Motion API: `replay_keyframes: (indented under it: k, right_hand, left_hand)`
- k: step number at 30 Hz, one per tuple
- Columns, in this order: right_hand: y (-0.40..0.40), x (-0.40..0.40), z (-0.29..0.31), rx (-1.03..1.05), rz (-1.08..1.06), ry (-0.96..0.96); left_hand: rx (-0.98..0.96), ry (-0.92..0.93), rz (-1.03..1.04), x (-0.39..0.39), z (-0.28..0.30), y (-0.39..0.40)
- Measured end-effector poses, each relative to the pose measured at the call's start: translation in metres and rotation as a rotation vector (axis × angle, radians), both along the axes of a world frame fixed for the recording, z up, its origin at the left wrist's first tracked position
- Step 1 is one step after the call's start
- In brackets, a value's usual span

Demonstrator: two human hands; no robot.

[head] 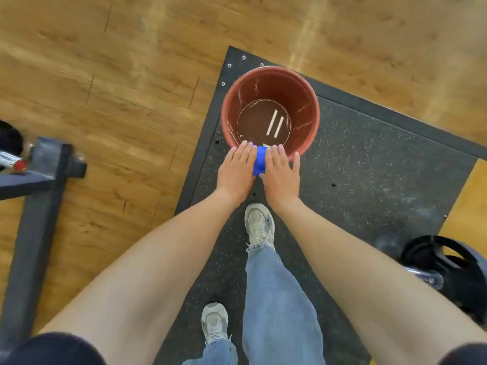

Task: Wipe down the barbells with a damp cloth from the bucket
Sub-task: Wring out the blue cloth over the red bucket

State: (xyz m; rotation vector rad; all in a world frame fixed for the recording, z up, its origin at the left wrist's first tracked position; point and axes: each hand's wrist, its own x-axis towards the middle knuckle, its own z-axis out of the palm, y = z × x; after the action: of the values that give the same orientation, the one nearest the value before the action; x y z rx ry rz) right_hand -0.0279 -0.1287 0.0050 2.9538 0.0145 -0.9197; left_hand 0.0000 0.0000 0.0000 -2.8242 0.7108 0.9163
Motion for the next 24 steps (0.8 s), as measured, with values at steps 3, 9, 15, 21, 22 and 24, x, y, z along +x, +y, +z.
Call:
replay_keyframes:
  k: [3, 9, 15, 21, 22, 24]
  right_hand:
    - [-0.002, 0.004, -0.007, -0.032, 0.051, -0.012]
    - [-0.007, 0.003, 0.001, 0.006, 0.080, -0.031]
    - [-0.008, -0.005, 0.064, 0.029, 0.019, -0.103]
    - [-0.007, -0.018, 0.154, 0.004, -0.040, -0.157]
    - [-0.004, -0.022, 0.168, 0.000, -0.043, -0.159]
    - [0.002, -0.035, 0.194, -0.014, -0.050, -0.165]
  left_hand:
    - [0.020, -0.030, 0.010, 0.009, -0.014, -0.003]
    - [0.082, 0.043, -0.094, 0.012, -0.002, -0.009]
    - [0.020, -0.002, -0.047, 0.008, 0.065, -0.013]
    - [0.002, -0.065, -0.074, 0.001, 0.165, -0.017]
    - [0.008, -0.071, -0.087, -0.004, 0.179, -0.014]
    - [0.010, -0.087, -0.112, -0.015, 0.203, -0.007]
